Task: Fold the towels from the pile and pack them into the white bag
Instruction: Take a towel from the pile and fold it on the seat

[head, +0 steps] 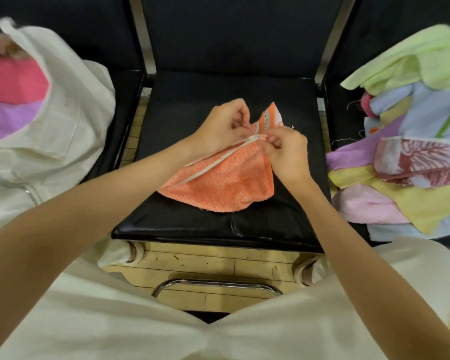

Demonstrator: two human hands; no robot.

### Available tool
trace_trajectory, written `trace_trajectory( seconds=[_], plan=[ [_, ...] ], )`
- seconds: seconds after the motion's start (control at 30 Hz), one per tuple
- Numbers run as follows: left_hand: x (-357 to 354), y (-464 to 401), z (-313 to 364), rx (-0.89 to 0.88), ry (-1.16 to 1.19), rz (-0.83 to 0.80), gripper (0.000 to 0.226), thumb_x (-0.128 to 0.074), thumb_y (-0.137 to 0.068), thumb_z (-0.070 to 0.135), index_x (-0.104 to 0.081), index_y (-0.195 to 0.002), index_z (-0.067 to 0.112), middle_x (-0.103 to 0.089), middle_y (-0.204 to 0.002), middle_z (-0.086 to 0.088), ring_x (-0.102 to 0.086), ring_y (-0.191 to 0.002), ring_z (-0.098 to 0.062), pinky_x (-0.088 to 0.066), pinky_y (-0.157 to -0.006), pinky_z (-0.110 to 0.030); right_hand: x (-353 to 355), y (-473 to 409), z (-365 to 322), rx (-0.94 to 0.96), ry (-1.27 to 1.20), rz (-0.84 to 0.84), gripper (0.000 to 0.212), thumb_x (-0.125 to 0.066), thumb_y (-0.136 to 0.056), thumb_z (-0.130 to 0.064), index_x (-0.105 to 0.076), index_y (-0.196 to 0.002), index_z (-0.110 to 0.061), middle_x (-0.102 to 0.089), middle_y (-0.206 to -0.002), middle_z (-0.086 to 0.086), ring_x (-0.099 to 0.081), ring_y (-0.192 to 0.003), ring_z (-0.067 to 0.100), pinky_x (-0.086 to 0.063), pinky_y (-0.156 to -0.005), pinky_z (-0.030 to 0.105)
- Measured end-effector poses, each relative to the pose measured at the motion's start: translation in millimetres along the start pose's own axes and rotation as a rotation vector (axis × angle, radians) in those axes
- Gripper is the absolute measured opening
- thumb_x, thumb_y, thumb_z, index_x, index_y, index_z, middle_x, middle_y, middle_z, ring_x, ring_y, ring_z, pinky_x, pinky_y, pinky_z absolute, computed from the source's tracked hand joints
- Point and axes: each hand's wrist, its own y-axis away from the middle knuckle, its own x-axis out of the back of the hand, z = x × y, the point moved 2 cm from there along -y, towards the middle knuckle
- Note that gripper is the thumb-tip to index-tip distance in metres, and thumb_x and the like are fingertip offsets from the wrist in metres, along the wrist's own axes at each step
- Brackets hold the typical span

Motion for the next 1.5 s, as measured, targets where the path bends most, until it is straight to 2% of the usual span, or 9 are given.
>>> trace_trajectory(
  seconds=[0.13,0.33,0.47,0.8,1.0,1.17,1.27,1.37,1.5],
  plan=[
    [48.4,18.4,-34.8,0.204,-0.202,0.185,0.014,-0.069,-0.083,0.005,-0.06,-0.092,0.008,-0.069,-0.09,-0.009,-0.066,-0.082,-0.014,-0.051,-0.073,-0.018,-3.7,0.4,2.6,-0.015,0.048,0.007,0.017,-0.062,-0.088,-0.007,-0.072,-0.101,-0.01,-0.066,-0.094,0.006,-0.059,-0.082,0.013,-0.045,-0.077,0.018],
    [103.8,99.2,-115.6,0.668,-0.413,0.197,0.013,-0.058,-0.086,0.0,-0.07,-0.085,0.007,-0.07,-0.099,-0.016,-0.066,-0.096,-0.029,-0.052,-0.091,-0.039,-16.8,13.5,6.9,-0.095,0.056,0.072,0.023,-0.058,-0.09,-0.007,-0.069,-0.11,-0.009,-0.064,-0.104,0.01,-0.059,-0.09,0.015,-0.041,-0.081,0.016],
    [105.9,129.9,-128.1,0.817,-0.245,0.139,0.007,-0.059,-0.089,0.003,-0.065,-0.089,0.007,-0.066,-0.093,-0.018,-0.062,-0.07,-0.018,-0.055,-0.062,-0.027,-21.3,19.1,7.2,-0.141,0.011,0.115,0.023,-0.058,-0.09,-0.01,-0.07,-0.11,-0.01,-0.067,-0.107,0.008,-0.063,-0.095,0.016,-0.049,-0.087,0.024],
    [82.4,137.7,-122.7,0.877,-0.15,0.233,0.015,-0.067,-0.085,0.015,-0.069,-0.089,0.001,-0.06,-0.075,-0.012,-0.053,-0.058,-0.014,-0.044,-0.053,-0.024,-19.2,33.4,-4.4,-0.208,-0.024,0.117,0.02,-0.054,-0.093,-0.008,-0.069,-0.106,-0.003,-0.069,-0.101,0.01,-0.061,-0.089,0.014,-0.041,-0.077,0.017],
    [76.2,127.0,-113.7,0.939,0.043,0.404,0.022,-0.065,-0.089,0.015,-0.054,-0.073,0.006,-0.065,-0.082,-0.015,-0.062,-0.06,-0.017,-0.055,-0.058,-0.03,-10.5,36.2,-10.5,-0.186,-0.006,0.102,0.018,-0.053,-0.093,-0.005,-0.07,-0.099,-0.002,-0.069,-0.095,0.011,-0.063,-0.087,0.018,-0.042,-0.073,0.018],
    [92.8,120.4,-112.1,0.939,-0.009,0.455,0.02,-0.078,-0.076,0.008,-0.062,-0.081,-0.003,-0.067,-0.074,-0.017,-0.066,-0.061,-0.021,-0.059,-0.059,-0.032,-3.5,36.9,-12.6,-0.187,0.001,0.067,0.017,-0.053,-0.093,-0.004,-0.07,-0.093,0.0,-0.069,-0.092,0.013,-0.061,-0.081,0.015,-0.043,-0.071,0.015],
    [114.8,117.9,-102.3,0.889,-0.317,0.377,0.025,-0.075,-0.074,0.013,-0.066,-0.088,-0.005,-0.069,-0.083,-0.022,-0.069,-0.078,-0.027,-0.058,-0.074,-0.037,8.9,35.8,-13.7,-0.231,-0.017,0.147,0.018,-0.052,-0.093,-0.003,-0.069,-0.094,0.0,-0.069,-0.094,0.014,-0.056,-0.081,0.01,-0.038,-0.071,0.01],
    [124.9,120.0,-68.2,0.875,-0.432,0.232,0.021,-0.071,-0.073,0.01,-0.055,-0.061,0.002,-0.053,-0.055,-0.012,-0.055,-0.055,-0.023,-0.045,-0.055,-0.029,19.5,31.9,-18.9,-0.268,-0.065,0.21,0.019,-0.049,-0.092,-0.003,-0.068,-0.099,-0.002,-0.067,-0.099,0.012,-0.057,-0.088,0.011,-0.038,-0.076,0.017],
    [110.9,120.9,-54.9,0.971,-0.468,-0.007,0.021,-0.061,-0.081,0.008,-0.053,-0.062,0.004,-0.05,-0.056,-0.009,-0.046,-0.049,-0.017,-0.04,-0.05,-0.022,31.3,30.8,-30.0,-0.23,-0.073,0.287,0.018,-0.048,-0.094,-0.007,-0.064,-0.102,-0.004,-0.062,-0.102,0.012,-0.053,-0.086,0.011,-0.034,-0.074,0.015]
  ],
)
